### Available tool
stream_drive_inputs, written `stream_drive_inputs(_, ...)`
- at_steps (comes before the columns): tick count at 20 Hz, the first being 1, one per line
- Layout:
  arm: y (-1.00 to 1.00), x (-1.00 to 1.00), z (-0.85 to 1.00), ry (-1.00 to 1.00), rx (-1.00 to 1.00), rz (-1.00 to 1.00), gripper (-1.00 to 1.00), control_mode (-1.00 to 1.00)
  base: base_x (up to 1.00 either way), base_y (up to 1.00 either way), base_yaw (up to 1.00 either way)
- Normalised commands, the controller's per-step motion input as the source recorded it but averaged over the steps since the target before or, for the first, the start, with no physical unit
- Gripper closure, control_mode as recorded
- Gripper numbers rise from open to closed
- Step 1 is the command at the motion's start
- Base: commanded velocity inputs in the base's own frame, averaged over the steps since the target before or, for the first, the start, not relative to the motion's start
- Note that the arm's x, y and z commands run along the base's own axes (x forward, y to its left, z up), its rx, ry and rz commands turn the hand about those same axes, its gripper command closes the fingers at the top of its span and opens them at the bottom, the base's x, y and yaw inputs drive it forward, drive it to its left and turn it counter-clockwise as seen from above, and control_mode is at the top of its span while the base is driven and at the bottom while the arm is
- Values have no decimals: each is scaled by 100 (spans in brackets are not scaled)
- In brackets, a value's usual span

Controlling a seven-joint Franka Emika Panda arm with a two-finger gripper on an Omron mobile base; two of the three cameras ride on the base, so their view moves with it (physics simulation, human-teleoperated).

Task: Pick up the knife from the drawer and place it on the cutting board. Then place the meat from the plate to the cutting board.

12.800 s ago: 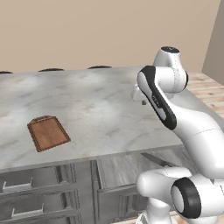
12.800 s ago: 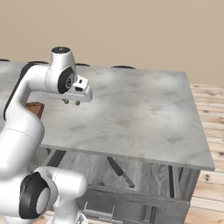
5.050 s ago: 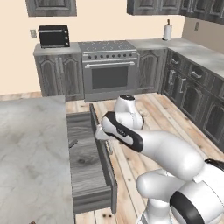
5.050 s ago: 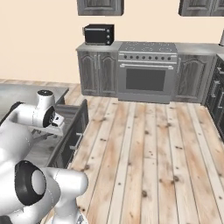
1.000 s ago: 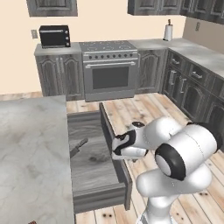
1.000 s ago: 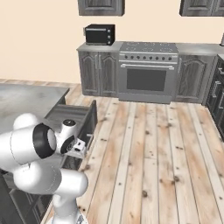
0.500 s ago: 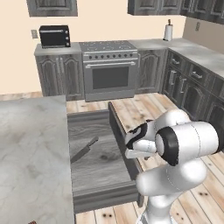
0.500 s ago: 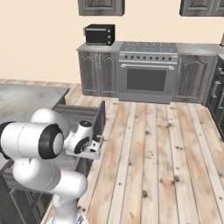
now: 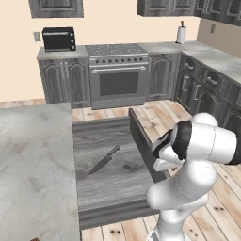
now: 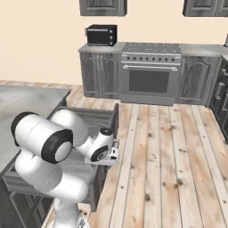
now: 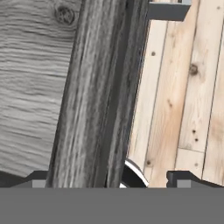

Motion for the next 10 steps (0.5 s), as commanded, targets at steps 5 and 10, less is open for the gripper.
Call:
stream_drive_inputs(5,-49,0,2,0,0,2,-100,-100,0,0,0)
stream_drive_inputs(10,-25,-3,33,0,0,0,-100,-100,0,0,0)
